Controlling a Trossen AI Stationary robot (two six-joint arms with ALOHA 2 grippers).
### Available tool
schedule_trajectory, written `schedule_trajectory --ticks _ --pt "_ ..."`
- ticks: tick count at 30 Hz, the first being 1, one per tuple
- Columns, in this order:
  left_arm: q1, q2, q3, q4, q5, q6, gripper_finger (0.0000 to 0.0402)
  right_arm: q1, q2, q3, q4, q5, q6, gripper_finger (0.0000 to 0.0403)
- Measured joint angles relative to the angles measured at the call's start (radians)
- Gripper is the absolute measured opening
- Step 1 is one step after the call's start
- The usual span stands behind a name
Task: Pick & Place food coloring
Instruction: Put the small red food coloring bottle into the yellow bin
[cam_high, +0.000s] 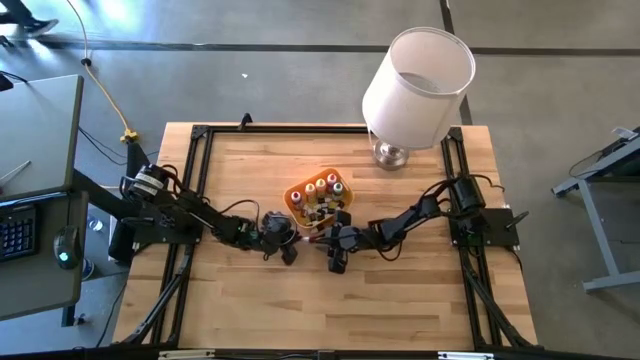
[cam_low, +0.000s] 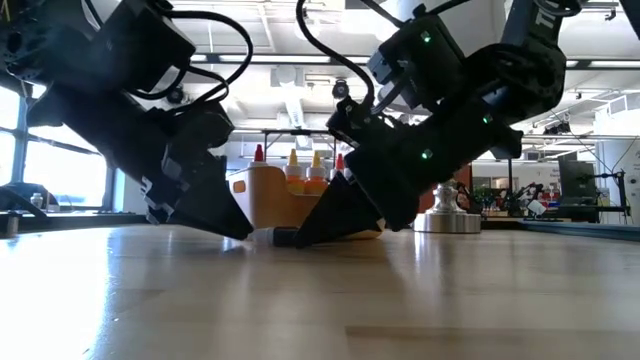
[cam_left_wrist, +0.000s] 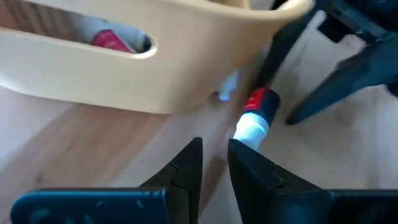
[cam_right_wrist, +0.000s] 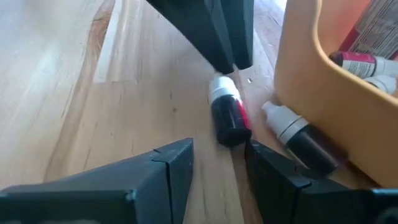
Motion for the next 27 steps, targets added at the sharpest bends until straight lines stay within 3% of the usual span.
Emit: schedule_trajectory --ticks 9,27 --pt "0.0 0.0 0.0 0.048 0.077 -0.008 0.0073 0.0 0.0 0.0 -0.003 0.007 -0.032 0.0139" --pt "0.0 0.0 0.04 0.036 0.082 0.026 0.0073 0.005 0.0 0.0 0.059 -0.061 -0.082 0.0139"
